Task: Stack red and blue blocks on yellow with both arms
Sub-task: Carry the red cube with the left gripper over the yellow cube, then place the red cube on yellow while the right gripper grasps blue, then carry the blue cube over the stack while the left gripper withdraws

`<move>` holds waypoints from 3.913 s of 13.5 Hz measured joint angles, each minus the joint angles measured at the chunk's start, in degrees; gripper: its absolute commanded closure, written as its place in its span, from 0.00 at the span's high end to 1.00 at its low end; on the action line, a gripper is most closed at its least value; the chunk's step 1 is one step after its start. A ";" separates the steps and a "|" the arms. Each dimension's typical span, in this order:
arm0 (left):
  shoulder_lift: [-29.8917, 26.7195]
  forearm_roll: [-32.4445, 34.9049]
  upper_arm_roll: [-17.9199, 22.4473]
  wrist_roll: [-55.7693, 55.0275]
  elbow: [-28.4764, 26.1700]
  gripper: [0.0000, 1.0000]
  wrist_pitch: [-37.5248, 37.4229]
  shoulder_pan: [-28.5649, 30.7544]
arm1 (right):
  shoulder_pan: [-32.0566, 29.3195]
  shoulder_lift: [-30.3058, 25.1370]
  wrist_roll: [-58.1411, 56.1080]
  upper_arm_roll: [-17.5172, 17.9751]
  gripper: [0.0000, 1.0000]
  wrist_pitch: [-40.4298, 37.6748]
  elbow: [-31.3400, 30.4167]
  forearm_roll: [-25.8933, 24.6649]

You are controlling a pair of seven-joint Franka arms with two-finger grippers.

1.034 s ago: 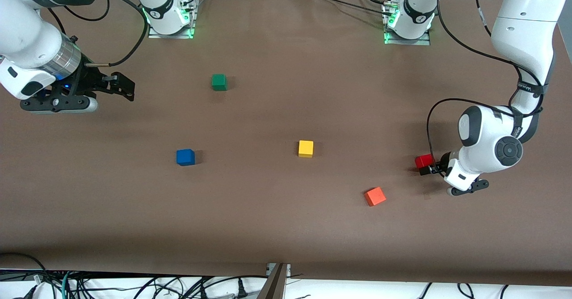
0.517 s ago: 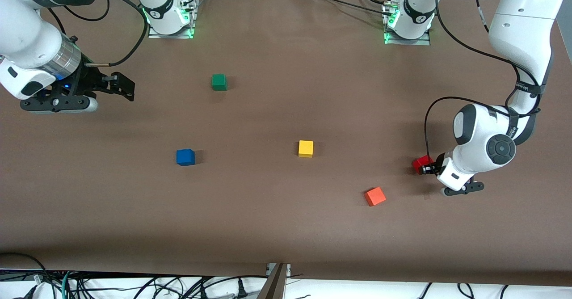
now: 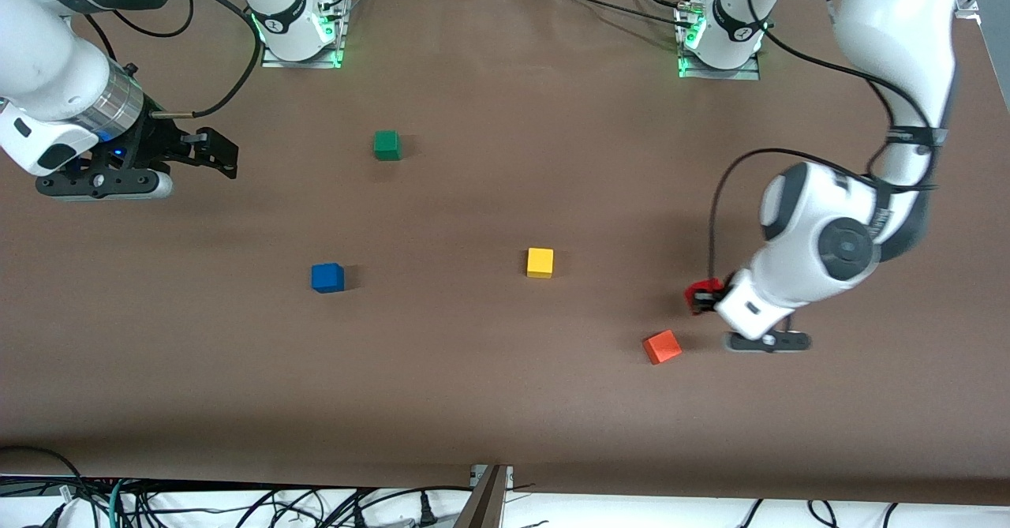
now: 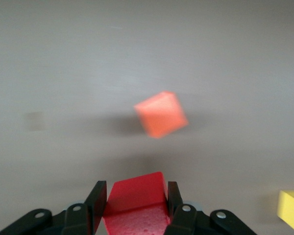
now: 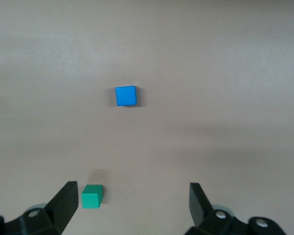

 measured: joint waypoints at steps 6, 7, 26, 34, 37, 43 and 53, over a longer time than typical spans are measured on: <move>3.20 0.00 0.44 -12.43 3.56 0.00 0.00 -14.64 | 0.06 1.27 -0.08 0.16 1.00 -0.05 0.00 0.02; 4.04 0.00 0.60 -13.94 4.32 0.00 0.00 -16.47 | 0.10 1.58 -0.15 0.18 1.00 -0.05 0.00 0.02; 13.00 0.00 8.48 -16.59 12.67 0.00 0.13 -28.19 | 0.82 27.03 -7.20 0.85 0.99 34.84 -10.39 1.41; 13.75 0.00 8.57 -16.59 13.80 0.99 0.12 -28.43 | 1.58 28.28 -4.24 0.94 0.45 42.02 -14.82 2.73; 14.03 0.00 8.84 -16.58 13.91 1.00 0.20 -28.45 | 2.04 27.86 -4.09 1.13 0.45 42.12 -14.43 2.75; 14.60 0.00 10.32 -16.44 18.56 1.00 -1.25 -26.15 | 3.63 25.24 -1.70 3.16 0.46 27.70 -3.45 2.85; 6.39 -0.01 10.49 1.55 29.46 1.00 -15.34 -6.47 | 23.47 27.19 26.18 3.76 0.47 18.84 11.71 3.05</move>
